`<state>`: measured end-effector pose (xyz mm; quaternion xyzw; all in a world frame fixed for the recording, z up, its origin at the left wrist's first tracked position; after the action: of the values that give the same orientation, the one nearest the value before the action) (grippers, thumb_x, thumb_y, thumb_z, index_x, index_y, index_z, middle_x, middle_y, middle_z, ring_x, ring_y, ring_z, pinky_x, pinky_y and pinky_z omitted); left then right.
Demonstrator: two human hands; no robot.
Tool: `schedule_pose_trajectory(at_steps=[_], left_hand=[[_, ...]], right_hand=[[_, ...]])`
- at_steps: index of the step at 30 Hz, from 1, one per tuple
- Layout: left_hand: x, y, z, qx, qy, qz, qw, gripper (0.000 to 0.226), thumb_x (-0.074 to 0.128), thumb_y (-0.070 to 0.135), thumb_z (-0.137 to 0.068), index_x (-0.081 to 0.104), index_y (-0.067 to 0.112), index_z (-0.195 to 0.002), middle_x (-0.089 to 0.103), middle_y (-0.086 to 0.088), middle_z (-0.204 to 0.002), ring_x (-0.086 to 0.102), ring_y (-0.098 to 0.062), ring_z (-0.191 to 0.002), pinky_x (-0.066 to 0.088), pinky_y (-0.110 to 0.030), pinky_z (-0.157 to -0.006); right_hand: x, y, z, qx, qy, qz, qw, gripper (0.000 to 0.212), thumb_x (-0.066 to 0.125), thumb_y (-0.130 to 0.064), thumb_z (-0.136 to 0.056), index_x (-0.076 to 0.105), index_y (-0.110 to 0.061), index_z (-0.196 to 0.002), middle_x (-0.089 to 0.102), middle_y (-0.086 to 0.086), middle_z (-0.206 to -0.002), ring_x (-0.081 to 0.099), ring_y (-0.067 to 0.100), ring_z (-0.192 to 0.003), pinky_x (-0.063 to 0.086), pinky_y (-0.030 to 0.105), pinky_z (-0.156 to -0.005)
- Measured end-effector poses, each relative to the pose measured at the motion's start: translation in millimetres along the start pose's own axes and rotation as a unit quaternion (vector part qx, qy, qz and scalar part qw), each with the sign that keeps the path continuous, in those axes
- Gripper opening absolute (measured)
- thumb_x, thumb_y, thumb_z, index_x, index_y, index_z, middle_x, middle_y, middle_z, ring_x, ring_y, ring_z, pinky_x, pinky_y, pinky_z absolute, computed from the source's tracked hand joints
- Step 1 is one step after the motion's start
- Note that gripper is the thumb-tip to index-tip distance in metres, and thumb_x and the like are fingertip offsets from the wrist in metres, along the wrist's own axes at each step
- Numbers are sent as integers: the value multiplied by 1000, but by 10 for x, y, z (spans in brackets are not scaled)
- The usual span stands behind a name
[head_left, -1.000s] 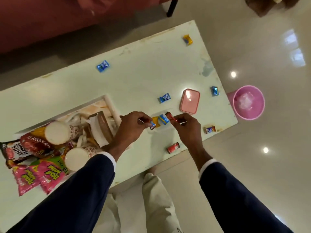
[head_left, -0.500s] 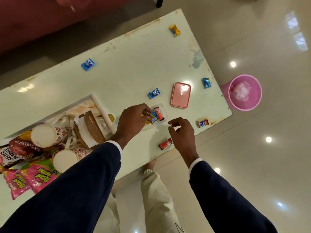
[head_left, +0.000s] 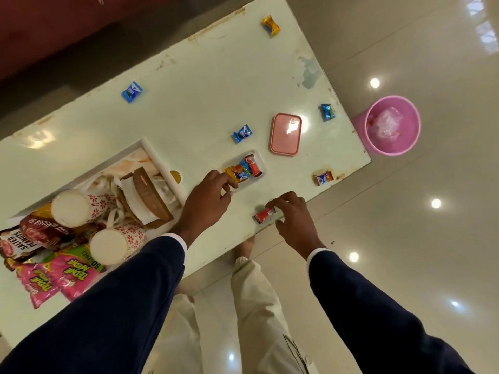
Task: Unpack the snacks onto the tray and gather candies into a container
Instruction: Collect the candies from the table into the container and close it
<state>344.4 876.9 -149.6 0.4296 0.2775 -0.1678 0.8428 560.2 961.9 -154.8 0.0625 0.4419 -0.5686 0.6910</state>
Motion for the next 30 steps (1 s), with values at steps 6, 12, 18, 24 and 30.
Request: schedule_pose_trajectory(at_steps=[6,12,18,24,30], left_hand=[[96,-46,8,-4,22,27,999,19,62,11,-97,66,22,-112,54,4,-106,60,-10,-77,55,-29,-78],[-144,-8,-360,3,75,12,997,24,61,7,-94,66,20,-114,56,-1,-110,60,-14,-89,52,-23,-75],[-249,183,-958,-38,48,-43,997,40,67,14,-92,56,17,-129,56,-8,-130,59,-27,-115,51,-46,-94],[-151,362,-1497,-47,16,-118,992,41,70,29,-93,54,17,-129,54,-12,-133,56,-33,-120,44,-49,-100],[-128,314,-1528,15,27,-204,979,22,69,27,-96,60,13,-111,63,-11,-117,63,-32,-103,44,-46,-94]], right_hand=[[279,56,-218,-83,12,108,991,38,70,-29,-92,59,-25,-129,50,4,-135,49,25,-113,50,40,-94],[160,163,-397,-62,13,9,998,13,68,-22,-93,61,-21,-104,62,-2,-100,53,17,-89,50,33,-77],[-211,357,-407,99,36,-409,907,32,78,-14,-87,61,-21,-114,69,5,-89,67,18,-82,56,27,-72],[-434,312,-513,76,66,-454,885,28,77,-24,-89,71,-21,-116,67,-16,-70,64,2,-70,50,22,-64],[-416,141,-644,108,94,-480,865,22,78,-21,-87,72,-15,-108,70,-14,-73,66,0,-68,46,11,-55]])
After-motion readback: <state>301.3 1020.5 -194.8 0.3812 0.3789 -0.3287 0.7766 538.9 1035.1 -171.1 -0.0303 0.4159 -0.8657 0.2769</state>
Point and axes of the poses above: each hand's wrist, its own z-axis away from the middle knuckle, its own x-axis out of the palm, y = z × x, the point moved 2 cm from there along -z, towards the middle knuckle
